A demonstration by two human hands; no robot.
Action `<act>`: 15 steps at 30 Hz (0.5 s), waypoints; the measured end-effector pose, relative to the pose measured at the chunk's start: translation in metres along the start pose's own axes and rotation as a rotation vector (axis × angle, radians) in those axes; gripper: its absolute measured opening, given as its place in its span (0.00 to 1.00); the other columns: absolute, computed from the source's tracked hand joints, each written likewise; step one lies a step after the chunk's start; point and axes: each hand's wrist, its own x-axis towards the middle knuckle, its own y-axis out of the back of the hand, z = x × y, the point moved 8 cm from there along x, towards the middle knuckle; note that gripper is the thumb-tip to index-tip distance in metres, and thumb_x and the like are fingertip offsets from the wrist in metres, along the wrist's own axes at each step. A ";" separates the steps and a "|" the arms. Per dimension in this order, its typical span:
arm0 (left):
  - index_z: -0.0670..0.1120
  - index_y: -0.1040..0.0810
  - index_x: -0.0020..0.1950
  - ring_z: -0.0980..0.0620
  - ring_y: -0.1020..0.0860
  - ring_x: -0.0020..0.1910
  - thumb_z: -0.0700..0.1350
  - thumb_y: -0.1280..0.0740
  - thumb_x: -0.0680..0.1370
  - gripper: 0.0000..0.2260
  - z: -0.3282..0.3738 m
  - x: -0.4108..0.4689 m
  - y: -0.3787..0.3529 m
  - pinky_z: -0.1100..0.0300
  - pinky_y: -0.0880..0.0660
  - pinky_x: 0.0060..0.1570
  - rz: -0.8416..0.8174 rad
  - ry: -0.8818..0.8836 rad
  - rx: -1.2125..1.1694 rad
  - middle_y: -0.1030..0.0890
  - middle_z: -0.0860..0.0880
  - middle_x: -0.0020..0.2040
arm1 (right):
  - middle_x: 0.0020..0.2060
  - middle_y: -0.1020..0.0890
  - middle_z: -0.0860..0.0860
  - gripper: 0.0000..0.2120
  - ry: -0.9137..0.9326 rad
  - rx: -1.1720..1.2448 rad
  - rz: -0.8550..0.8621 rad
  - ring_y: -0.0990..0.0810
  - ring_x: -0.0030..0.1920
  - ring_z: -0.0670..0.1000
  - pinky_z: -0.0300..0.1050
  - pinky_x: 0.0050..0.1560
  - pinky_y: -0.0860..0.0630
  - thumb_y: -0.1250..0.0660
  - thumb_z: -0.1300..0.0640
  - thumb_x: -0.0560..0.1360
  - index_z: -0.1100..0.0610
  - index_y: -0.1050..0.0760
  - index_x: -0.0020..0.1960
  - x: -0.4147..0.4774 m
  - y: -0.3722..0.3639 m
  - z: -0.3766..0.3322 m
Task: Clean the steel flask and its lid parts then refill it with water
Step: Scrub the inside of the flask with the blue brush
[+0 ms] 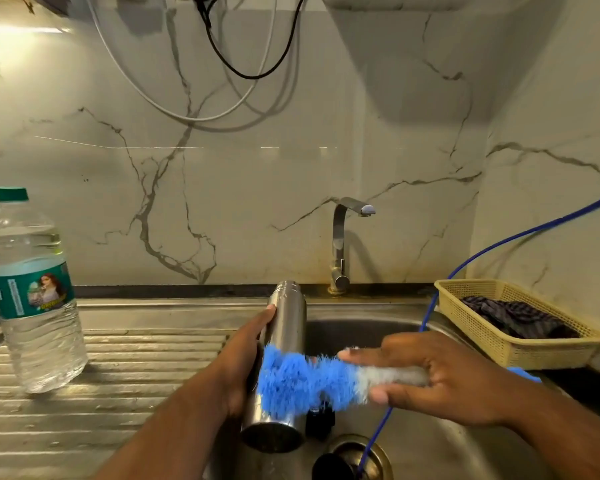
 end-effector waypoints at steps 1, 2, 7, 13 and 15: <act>0.41 0.25 0.67 0.36 0.15 0.44 0.66 0.34 0.75 0.33 0.000 0.002 0.001 0.48 0.19 0.41 0.015 -0.002 0.007 0.15 0.33 0.51 | 0.45 0.21 0.40 0.23 -0.018 -0.013 0.041 0.22 0.46 0.46 0.45 0.46 0.24 0.35 0.34 0.77 0.23 0.36 0.70 0.001 0.003 0.005; 0.41 0.24 0.67 0.36 0.15 0.44 0.66 0.36 0.77 0.32 0.000 0.003 0.001 0.48 0.19 0.40 0.023 0.001 0.012 0.16 0.33 0.52 | 0.49 0.20 0.36 0.23 -0.050 -0.017 0.092 0.21 0.50 0.43 0.45 0.50 0.23 0.36 0.32 0.77 0.22 0.37 0.70 0.003 0.006 0.011; 0.40 0.23 0.67 0.33 0.17 0.51 0.63 0.41 0.80 0.30 -0.003 0.009 0.000 0.43 0.19 0.47 0.040 0.018 -0.002 0.17 0.31 0.57 | 0.67 0.24 0.33 0.26 -0.219 -0.012 0.217 0.24 0.66 0.39 0.52 0.65 0.23 0.43 0.24 0.74 0.20 0.42 0.71 0.004 0.009 0.036; 0.42 0.31 0.73 0.34 0.16 0.54 0.65 0.29 0.73 0.37 -0.005 0.005 -0.001 0.40 0.20 0.54 0.017 0.009 -0.002 0.17 0.33 0.58 | 0.55 0.18 0.37 0.22 -0.138 0.307 -0.128 0.20 0.56 0.43 0.39 0.55 0.24 0.28 0.46 0.76 0.30 0.26 0.68 -0.007 -0.001 0.003; 0.42 0.28 0.71 0.37 0.15 0.47 0.69 0.22 0.62 0.46 -0.003 0.004 -0.010 0.45 0.18 0.46 -0.046 -0.011 0.005 0.16 0.35 0.55 | 0.61 0.19 0.34 0.23 -0.156 0.349 -0.074 0.21 0.61 0.40 0.40 0.61 0.23 0.28 0.46 0.76 0.30 0.26 0.68 -0.005 0.001 0.006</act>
